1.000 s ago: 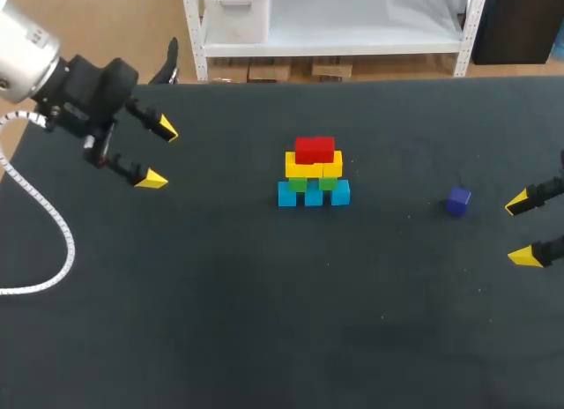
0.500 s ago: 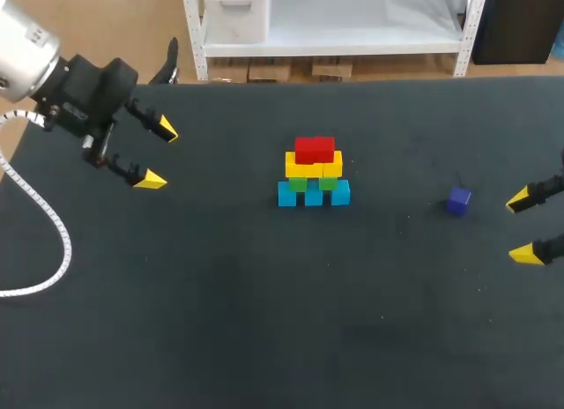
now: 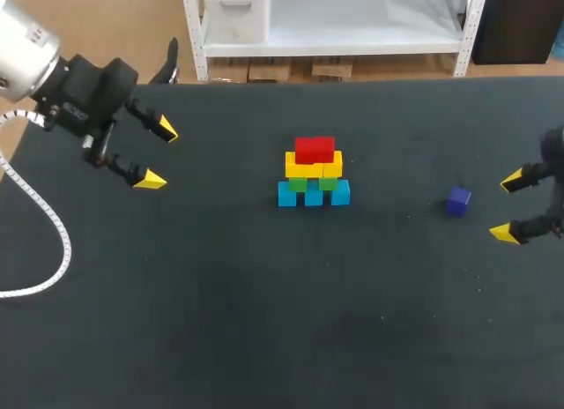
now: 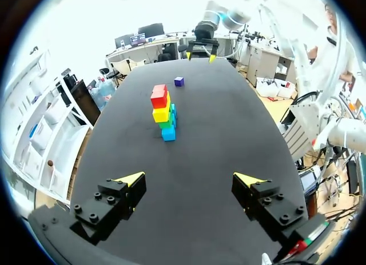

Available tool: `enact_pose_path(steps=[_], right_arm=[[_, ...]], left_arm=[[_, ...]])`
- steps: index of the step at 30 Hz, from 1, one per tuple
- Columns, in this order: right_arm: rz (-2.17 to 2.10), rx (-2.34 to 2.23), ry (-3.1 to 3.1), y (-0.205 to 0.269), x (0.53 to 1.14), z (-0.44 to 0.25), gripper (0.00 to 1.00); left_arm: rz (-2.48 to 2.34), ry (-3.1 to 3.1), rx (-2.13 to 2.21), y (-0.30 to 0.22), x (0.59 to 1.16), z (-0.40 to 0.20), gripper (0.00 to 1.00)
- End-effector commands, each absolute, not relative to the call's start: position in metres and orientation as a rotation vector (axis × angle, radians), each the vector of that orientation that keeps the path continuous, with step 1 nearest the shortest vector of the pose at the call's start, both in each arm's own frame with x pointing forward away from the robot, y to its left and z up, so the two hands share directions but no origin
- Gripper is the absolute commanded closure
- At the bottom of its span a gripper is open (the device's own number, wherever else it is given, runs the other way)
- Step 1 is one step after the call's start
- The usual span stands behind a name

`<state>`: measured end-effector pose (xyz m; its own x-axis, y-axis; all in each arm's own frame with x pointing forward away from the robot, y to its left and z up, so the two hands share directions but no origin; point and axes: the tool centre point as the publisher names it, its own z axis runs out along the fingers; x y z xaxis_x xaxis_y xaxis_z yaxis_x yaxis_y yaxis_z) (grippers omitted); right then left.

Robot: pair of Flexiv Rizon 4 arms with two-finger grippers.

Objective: Place the blue cubes, place green cubes on the blue cubes, place the yellow cubes on the green cubes, then place the red cubes on the yellow cubes, and place purple cube on the red cubes.

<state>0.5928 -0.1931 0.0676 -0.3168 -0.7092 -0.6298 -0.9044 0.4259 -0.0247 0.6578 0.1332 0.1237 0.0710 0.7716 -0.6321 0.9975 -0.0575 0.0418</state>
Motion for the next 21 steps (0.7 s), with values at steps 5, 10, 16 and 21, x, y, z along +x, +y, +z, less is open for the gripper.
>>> enact_pose_path(steps=[5, 10, 16, 21], right_arm=[[0.503, -1.345, 2.136, -0.174, 0.635, 0.029, 0.00], [0.490, -1.349, 2.161, -0.176, 0.652, 0.016, 0.00], [0.483, -1.346, 2.183, -0.179, 0.667, 0.003, 0.00], [0.493, -1.320, 2.194, -0.176, 0.673, -0.003, 0.00]], left_arm=[[-0.632, 1.747, 1.885, 0.134, 0.658, 0.124, 0.00], [-0.632, 1.747, 1.885, 0.134, 0.658, 0.124, 0.00], [-0.632, 1.747, 1.885, 0.134, 0.658, 0.124, 0.00], [-0.632, 1.747, 1.885, 0.134, 0.658, 0.124, 0.00]])
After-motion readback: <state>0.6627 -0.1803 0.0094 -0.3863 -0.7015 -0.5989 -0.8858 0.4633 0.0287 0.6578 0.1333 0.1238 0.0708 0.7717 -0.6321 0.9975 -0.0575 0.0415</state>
